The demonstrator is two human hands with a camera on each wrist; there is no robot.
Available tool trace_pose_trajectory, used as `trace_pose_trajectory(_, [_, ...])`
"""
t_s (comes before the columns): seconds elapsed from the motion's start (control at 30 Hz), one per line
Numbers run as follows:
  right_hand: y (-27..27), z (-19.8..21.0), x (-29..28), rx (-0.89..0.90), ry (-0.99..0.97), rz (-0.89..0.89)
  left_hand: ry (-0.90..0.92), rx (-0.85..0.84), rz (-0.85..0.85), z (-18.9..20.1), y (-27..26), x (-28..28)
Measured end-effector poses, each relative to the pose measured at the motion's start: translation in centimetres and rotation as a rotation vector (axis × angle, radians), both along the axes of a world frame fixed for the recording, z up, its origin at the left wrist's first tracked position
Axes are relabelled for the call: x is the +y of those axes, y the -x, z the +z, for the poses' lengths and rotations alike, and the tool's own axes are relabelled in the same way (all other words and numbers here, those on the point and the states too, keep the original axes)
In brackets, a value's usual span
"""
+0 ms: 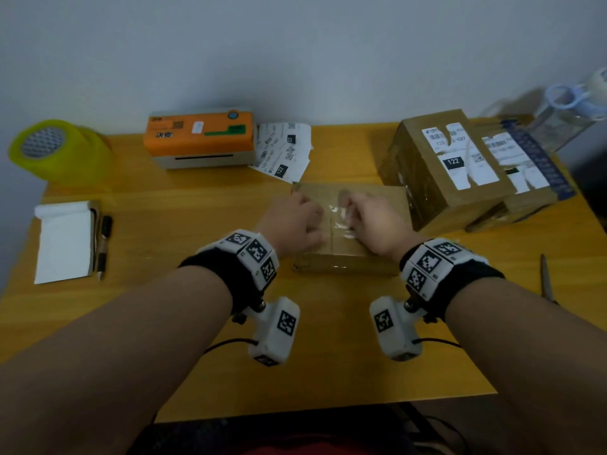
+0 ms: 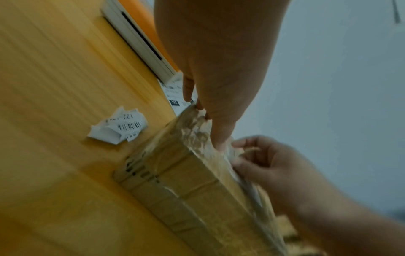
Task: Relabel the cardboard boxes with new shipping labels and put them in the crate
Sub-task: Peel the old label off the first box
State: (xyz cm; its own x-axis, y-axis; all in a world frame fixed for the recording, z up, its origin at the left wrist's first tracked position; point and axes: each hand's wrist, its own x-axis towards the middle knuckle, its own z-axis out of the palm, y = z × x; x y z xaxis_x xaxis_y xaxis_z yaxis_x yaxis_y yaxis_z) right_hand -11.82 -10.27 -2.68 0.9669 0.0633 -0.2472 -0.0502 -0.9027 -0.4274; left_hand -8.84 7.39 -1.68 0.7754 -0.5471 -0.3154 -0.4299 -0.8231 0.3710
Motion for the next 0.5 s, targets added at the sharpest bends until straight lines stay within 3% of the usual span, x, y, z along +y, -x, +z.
trace_pose_trajectory(0.07, [0.3, 0.4, -1.1, 0.029, -0.195, -0.079, -0.116, 0.015, -0.115, 0.0, 0.5, -0.9])
trace_pose_trajectory(0.13, [0.7, 0.7, -2.6, -0.045, -0.254, -0.135, -0.162, 0.037, -0.173, -0.3, 0.4, -1.4])
trace_pose_trajectory(0.2, [1.0, 0.5, -4.3, -0.102, -0.134, -0.113, -0.169, 0.039, -0.235, -0.6, -0.1, -1.8])
trace_pose_trajectory(0.37, [1.7, 0.1, -6.9, 0.153, 0.115, 0.011, -0.218, -0.048, -0.454, -0.1, -1.6, -3.0])
trace_pose_trajectory(0.5, [1.9, 1.3, -7.1, 0.260, 0.191, -0.007, -0.162, -0.116, -0.423, 0.1, -1.9, -2.9])
